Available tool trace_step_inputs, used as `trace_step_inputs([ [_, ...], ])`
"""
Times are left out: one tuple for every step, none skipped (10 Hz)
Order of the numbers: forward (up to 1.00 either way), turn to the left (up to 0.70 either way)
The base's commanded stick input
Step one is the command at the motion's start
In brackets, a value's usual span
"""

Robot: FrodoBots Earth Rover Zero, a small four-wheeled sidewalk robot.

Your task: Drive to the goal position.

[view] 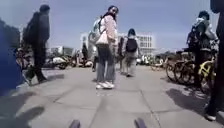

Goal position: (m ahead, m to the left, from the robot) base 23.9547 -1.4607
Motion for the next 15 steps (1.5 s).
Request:
trace_step_inputs([
  [0.85,0.01],
  [0.85,0.01],
  [0.85,0.01],
  [0.85,0.01],
  [0.85,0.01],
  [0.85,0.01],
  [0.85,0.01],
  [0.85,0.01],
  [0.85,0.01],
  [0.85,0.01],
  [0.85,0.01],
  [0.85,0.01],
  [0.85,0.01],
  [0.85,0.01],
  [0.85,0.01],
])
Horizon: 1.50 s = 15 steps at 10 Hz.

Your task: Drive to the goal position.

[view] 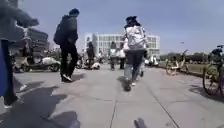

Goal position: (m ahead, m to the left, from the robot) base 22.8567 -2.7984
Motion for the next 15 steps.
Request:
trace_step_inputs([
  [0.85,0.01],
  [0.85,0.01],
  [0.85,0.01],
  [0.85,0.01],
  [0.85,0.01],
  [0.85,0.01],
  [0.85,0.01],
  [0.85,-0.09],
  [0.85,-0.22],
  [0.85,-0.33],
  [0.85,-0.33],
  [0.85,-0.33],
  [0.85,-0.33],
  [0.85,-0.33],
  [0.85,-0.14],
])
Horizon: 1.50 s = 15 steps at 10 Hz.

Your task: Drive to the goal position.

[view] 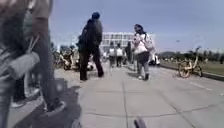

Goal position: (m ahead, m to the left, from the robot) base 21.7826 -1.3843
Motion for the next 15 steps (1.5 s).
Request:
trace_step_inputs([
  [0.85,0.01],
  [0.85,0.01],
  [0.85,0.01],
  [0.85,0.01],
  [0.85,0.01],
  [0.85,0.01],
  [0.85,0.01],
  [0.85,0.01],
  [0.85,0.01],
  [0.85,0.01],
  [0.85,-0.11],
  [0.85,-0.27],
  [0.85,-0.15],
  [0.85,0.01],
  [0.85,0.01],
])
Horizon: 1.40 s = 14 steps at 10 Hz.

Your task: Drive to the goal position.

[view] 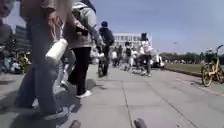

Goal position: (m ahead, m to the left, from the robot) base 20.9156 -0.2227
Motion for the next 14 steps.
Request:
trace_step_inputs([
  [0.85,0.01],
  [0.85,0.01],
  [0.85,0.01],
  [0.85,0.01],
  [0.85,0.01],
  [0.85,-0.09],
  [0.85,-0.22],
  [0.85,-0.33],
  [0.85,-0.33],
  [0.85,-0.33],
  [0.85,-0.33],
  [0.85,-0.33],
  [0.85,-0.01],
  [0.85,0.01],
])
